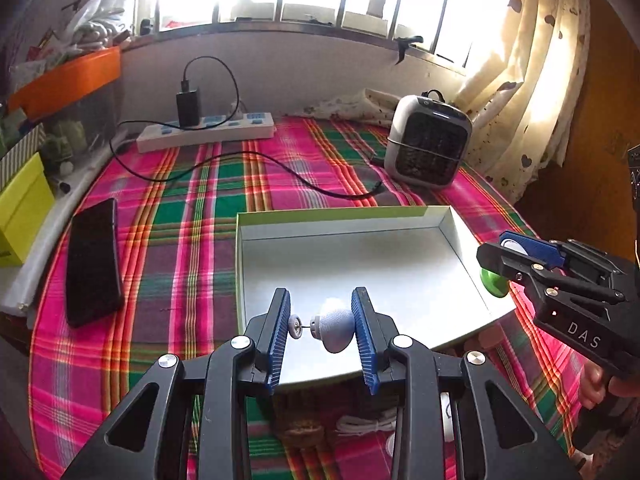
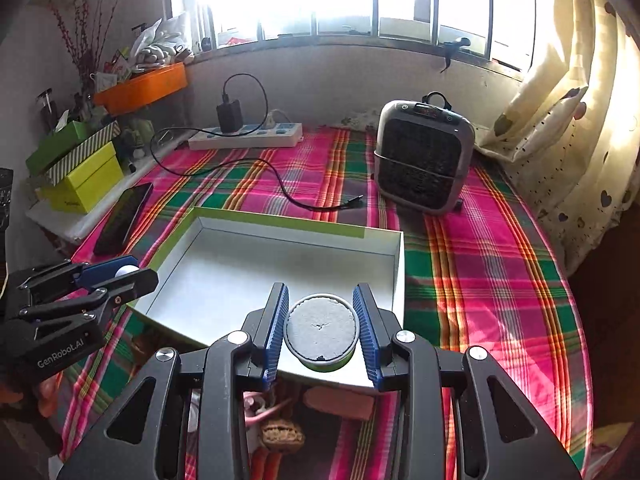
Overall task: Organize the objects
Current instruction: 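Carry the spool and knob into the box and open both tools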
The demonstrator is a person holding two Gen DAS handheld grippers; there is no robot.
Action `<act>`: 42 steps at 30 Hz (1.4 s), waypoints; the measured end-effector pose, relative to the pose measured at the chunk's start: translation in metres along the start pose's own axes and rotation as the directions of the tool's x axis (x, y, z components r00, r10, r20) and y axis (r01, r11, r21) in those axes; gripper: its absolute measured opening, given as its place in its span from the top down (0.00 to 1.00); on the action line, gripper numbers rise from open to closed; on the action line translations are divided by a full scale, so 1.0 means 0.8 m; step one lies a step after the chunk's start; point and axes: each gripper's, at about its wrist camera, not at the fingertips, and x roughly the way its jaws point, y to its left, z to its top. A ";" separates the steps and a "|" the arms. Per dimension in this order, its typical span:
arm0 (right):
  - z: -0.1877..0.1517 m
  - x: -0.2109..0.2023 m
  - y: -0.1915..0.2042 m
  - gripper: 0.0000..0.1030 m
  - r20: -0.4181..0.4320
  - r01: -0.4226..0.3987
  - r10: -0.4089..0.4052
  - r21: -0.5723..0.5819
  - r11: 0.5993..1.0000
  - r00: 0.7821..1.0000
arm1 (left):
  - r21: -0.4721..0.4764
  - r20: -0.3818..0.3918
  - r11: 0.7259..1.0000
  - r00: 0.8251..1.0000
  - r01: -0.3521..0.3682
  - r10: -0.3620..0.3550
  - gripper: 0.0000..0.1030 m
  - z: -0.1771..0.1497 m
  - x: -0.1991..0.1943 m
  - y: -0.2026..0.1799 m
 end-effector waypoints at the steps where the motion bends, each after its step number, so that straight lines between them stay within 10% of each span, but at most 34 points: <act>1: 0.003 0.007 0.001 0.66 -0.007 -0.004 0.004 -0.003 1.000 1.000 | -0.004 -0.005 1.000 1.000 -0.003 0.003 0.72 0.003 0.006 0.001; 20: 0.037 0.125 0.004 0.66 -0.132 -0.013 0.014 0.009 1.000 0.991 | 0.001 -0.104 1.000 0.995 0.000 0.001 0.71 0.043 0.102 0.019; 42: 0.040 0.138 0.015 0.66 -0.133 0.001 -0.004 -0.026 1.000 0.991 | 0.036 -0.107 0.999 0.994 -0.029 0.033 0.70 0.042 0.116 0.014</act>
